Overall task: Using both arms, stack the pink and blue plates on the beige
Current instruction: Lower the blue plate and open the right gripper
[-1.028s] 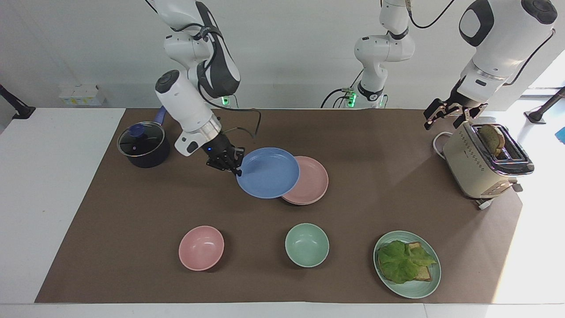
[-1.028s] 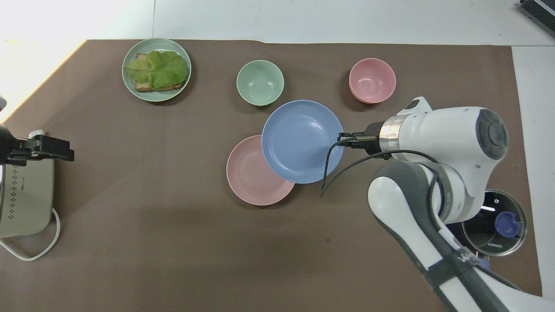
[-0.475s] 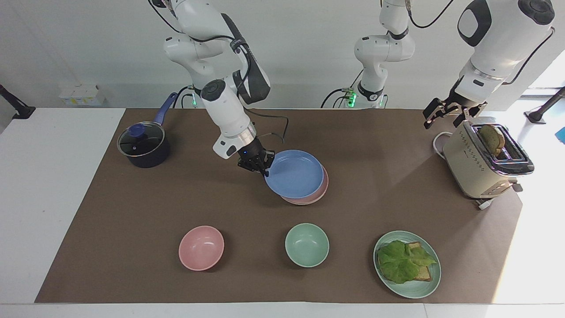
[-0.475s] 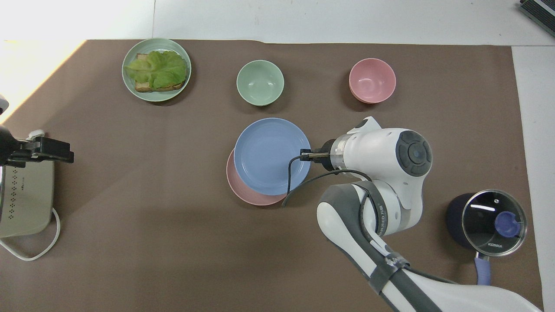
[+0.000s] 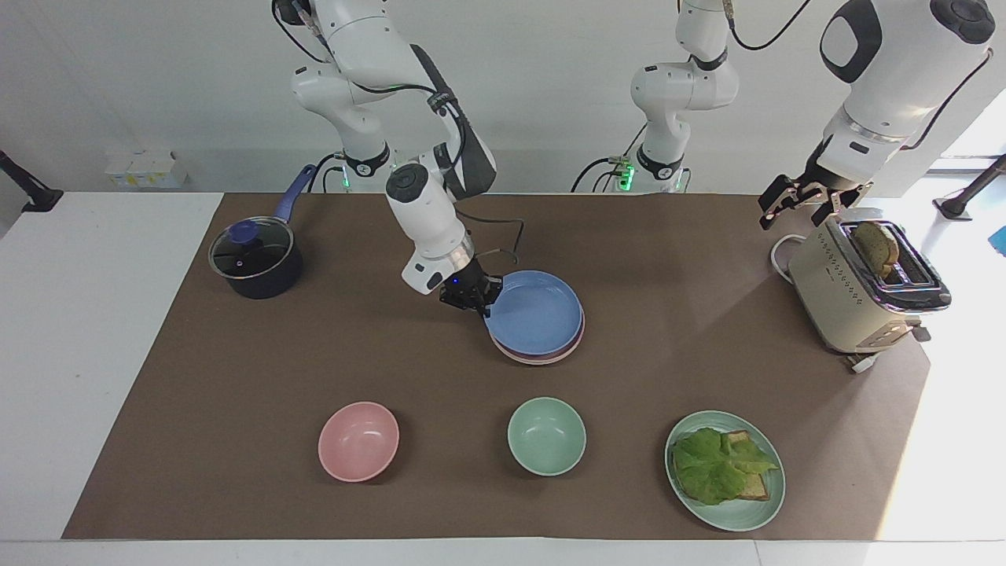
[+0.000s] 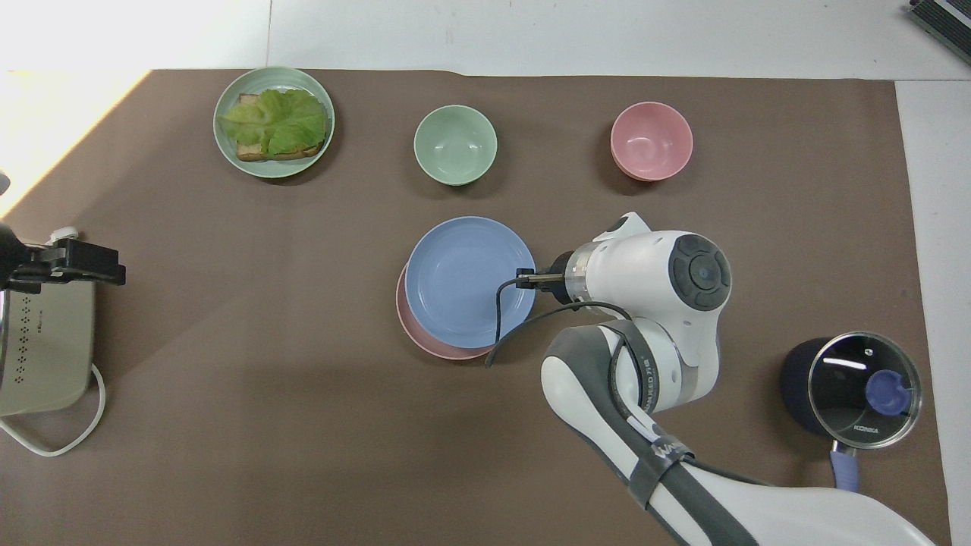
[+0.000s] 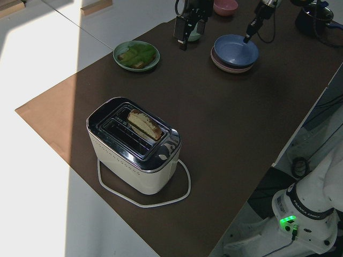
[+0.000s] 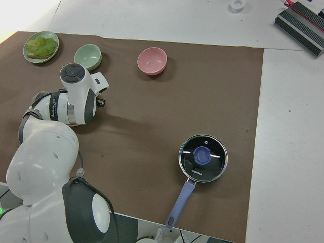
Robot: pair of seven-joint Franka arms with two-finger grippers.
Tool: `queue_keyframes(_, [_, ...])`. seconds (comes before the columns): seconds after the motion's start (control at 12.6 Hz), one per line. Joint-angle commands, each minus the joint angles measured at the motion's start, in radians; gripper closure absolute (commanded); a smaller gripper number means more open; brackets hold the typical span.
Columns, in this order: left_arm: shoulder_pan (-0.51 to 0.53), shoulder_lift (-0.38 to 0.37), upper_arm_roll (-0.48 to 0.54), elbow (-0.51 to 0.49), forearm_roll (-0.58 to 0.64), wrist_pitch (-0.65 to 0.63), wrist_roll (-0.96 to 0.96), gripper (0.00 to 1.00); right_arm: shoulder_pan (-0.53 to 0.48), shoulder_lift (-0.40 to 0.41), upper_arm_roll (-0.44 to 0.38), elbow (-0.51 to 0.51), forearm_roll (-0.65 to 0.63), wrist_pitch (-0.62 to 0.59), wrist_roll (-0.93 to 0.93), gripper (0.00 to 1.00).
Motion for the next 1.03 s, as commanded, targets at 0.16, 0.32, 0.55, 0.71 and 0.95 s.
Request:
queue_keyframes(0.16, [0.004,-0.003,-0.002,0.013,0.02,-0.017,0.002,0.0,0.005,-0.003,-0.004,-0.01,-0.068,0.02,0.03,0.51])
queue_keyframes(0.32, [0.004,-0.003,-0.002,0.013,0.02,-0.017,0.0,0.0,0.006,-0.003,-0.004,0.001,-0.077,0.02,0.04,0.22])
queue_keyframes(0.55, [0.004,-0.003,-0.002,0.013,0.02,-0.017,0.0,0.0,0.006,-0.008,-0.004,0.033,-0.097,0.012,0.068,0.03])
queue_keyframes(0.71, [0.004,-0.003,-0.002,0.013,0.02,-0.017,0.002,0.0,-0.006,-0.038,-0.012,0.047,-0.101,0.006,0.068,0.0])
queue_keyframes(0.95, [0.004,-0.003,-0.002,0.013,0.02,-0.017,0.002,0.0,-0.095,-0.126,-0.017,0.045,-0.114,-0.049,0.063,0.0])
